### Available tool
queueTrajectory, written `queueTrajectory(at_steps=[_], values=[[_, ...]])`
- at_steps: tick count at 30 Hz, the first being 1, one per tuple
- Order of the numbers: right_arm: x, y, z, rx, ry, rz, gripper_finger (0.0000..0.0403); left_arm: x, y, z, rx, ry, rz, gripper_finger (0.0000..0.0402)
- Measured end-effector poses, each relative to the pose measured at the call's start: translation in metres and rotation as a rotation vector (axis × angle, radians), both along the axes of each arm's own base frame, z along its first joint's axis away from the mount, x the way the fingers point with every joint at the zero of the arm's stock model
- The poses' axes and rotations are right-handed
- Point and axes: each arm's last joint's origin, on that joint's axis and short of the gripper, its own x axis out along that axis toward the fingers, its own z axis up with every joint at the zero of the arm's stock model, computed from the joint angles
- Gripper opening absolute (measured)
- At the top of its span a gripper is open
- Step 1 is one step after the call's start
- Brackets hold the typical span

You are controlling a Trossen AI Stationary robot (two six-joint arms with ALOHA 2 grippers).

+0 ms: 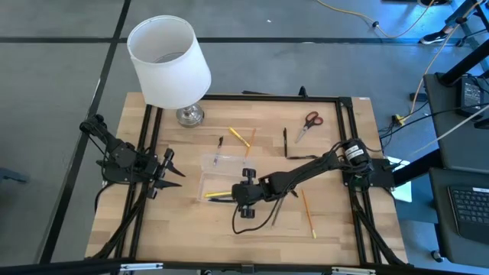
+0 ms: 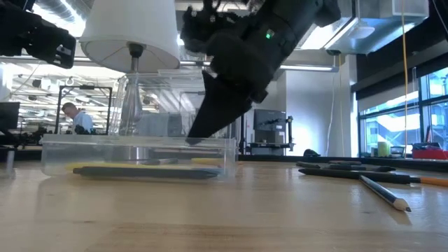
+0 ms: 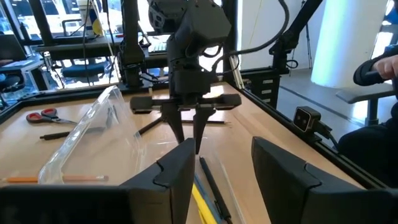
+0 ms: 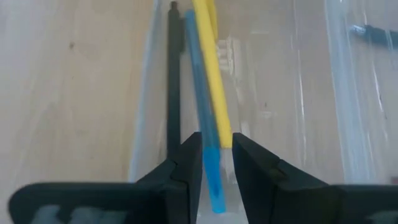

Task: Pick & place school supplies into a supply box
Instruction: Put the right transparent pen into the transparent supply box

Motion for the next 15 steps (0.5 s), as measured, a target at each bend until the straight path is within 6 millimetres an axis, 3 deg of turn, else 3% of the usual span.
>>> queueTrajectory(at_steps=[7,15], values=[[-0.014,0.013,0.018,-0.013,0.019,0.048,0.0092,0.0,0.0,0.0,0.0,0.0,0.0,0.0151],[-0.051,0.028,0.035,-0.049,0.213,0.057,0.0092,0.0,0.0,0.0,0.0,0.0,0.001,0.0151]])
